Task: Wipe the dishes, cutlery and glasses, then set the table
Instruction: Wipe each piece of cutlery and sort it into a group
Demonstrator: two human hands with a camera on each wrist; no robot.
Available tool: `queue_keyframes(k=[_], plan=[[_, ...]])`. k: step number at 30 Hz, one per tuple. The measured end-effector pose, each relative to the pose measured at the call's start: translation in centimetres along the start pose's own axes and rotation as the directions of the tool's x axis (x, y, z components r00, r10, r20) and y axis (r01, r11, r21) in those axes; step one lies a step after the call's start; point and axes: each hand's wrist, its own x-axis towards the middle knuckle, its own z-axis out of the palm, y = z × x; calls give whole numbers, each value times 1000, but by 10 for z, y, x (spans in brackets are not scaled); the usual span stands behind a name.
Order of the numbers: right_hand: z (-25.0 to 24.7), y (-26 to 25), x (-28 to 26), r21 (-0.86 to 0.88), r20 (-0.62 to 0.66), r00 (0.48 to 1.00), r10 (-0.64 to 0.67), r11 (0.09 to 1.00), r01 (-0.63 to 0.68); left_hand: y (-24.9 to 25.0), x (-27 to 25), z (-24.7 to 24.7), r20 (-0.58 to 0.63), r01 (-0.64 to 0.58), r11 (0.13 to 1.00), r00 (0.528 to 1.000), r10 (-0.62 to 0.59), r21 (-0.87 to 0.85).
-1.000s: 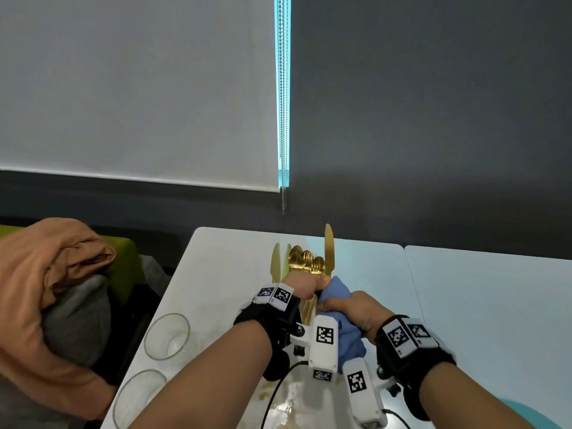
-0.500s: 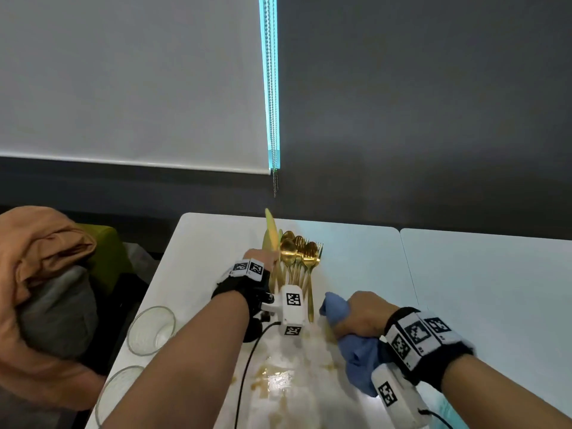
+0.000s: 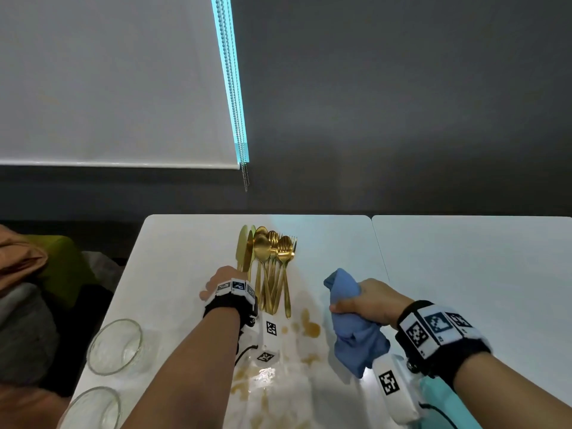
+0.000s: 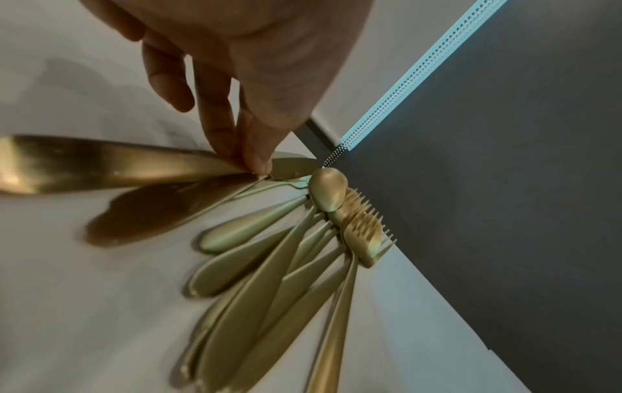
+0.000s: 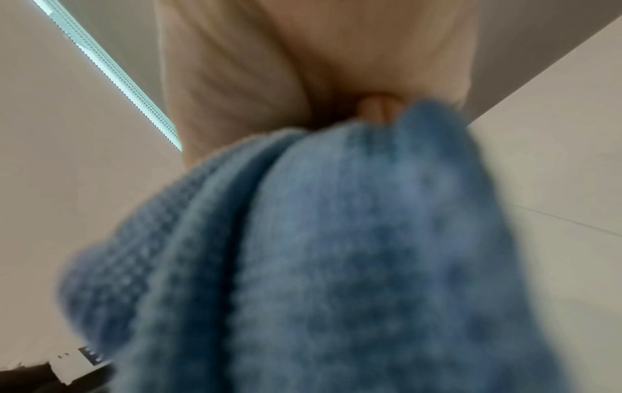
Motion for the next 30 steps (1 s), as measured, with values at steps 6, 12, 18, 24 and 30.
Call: queue_keyframes(k=[6, 12, 18, 24, 30], plan=[[4, 1, -6, 200, -30, 997, -73, 977, 77, 8, -20, -13, -88, 24, 999, 996, -22, 21], [4, -11, -11, 521, -1, 986, -165, 842, 141, 37, -63, -23, 106, -345, 883, 913, 395, -319], [14, -20, -14, 654, 39, 963, -267, 735, 177, 52, -112, -30, 340, -373, 746, 717, 609, -552], [26, -26, -15, 652, -98, 949, -300, 701, 289, 30, -114, -41, 350, -417, 775, 719, 601, -474], [39, -37, -9, 513, -155, 959, -237, 810, 283, 25, -107, -51, 294, -492, 792, 746, 598, -362]])
